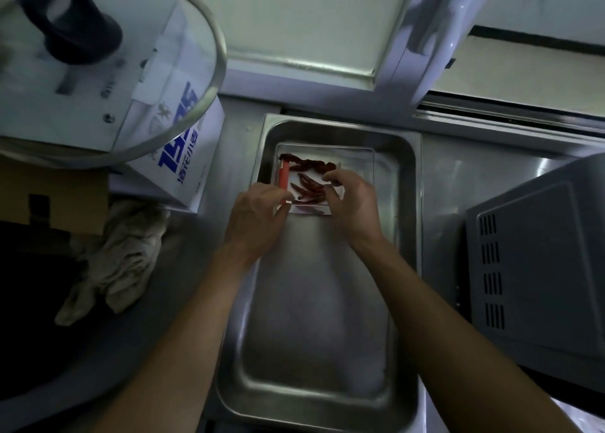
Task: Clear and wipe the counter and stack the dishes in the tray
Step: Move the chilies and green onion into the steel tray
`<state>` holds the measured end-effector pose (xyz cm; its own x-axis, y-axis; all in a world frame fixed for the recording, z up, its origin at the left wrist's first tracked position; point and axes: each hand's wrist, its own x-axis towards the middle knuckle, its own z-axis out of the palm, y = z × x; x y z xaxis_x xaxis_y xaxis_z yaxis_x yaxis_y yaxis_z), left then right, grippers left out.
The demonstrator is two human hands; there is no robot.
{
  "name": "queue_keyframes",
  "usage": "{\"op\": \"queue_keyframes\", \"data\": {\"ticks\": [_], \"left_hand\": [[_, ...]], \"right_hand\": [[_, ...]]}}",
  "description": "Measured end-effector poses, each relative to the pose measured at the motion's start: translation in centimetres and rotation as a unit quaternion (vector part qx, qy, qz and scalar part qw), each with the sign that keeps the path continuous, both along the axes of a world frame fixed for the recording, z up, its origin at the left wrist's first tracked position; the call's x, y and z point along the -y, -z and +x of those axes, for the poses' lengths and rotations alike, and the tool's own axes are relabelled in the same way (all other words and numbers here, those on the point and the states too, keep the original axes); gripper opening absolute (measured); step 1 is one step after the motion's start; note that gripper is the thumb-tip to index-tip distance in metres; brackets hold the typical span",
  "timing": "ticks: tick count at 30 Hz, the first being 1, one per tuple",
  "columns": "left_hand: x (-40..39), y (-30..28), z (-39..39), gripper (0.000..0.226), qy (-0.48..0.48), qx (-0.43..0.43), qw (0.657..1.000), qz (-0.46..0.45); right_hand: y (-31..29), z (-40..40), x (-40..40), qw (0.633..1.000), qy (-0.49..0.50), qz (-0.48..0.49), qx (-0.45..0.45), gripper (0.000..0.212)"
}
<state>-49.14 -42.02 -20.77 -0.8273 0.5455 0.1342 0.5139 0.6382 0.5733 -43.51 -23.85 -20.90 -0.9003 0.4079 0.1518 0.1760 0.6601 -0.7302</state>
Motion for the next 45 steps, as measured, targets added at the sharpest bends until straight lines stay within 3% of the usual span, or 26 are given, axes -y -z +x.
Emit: {"op": "queue_keyframes", "data": {"ticks": [11,15,22,30,45], "left_hand": [[0.4,-3.0,7.7,0.026,0.043,0.051,0.998,0.015],[0.3,-4.4,11.6,0.030,0.060,0.075,0.995,-0.027],[0.3,-6.2,18.5,0.035,0.084,0.036,0.993,-0.074],[-1.1,-8.0,27.5,0.033,0.135,0.003,0.986,-0.095],[-12.9,-12.3,51.1,0.033,0.291,-0.026,0.954,-0.073]], "right_hand": [[-5.1,11.4,1.1,0.998,-0.007,0.055,0.041,0.026],[-7.1,15.9,1.7,0.993,-0.030,0.091,0.071,0.027],[-9.7,23.9,2.1,0.988,-0.049,0.119,0.090,0.032],[-10.2,35.4,0.1,0.994,0.000,0.088,0.068,0.033],[-11.5,65.5,-7.4,0.971,0.212,0.073,0.078,0.033]]}}
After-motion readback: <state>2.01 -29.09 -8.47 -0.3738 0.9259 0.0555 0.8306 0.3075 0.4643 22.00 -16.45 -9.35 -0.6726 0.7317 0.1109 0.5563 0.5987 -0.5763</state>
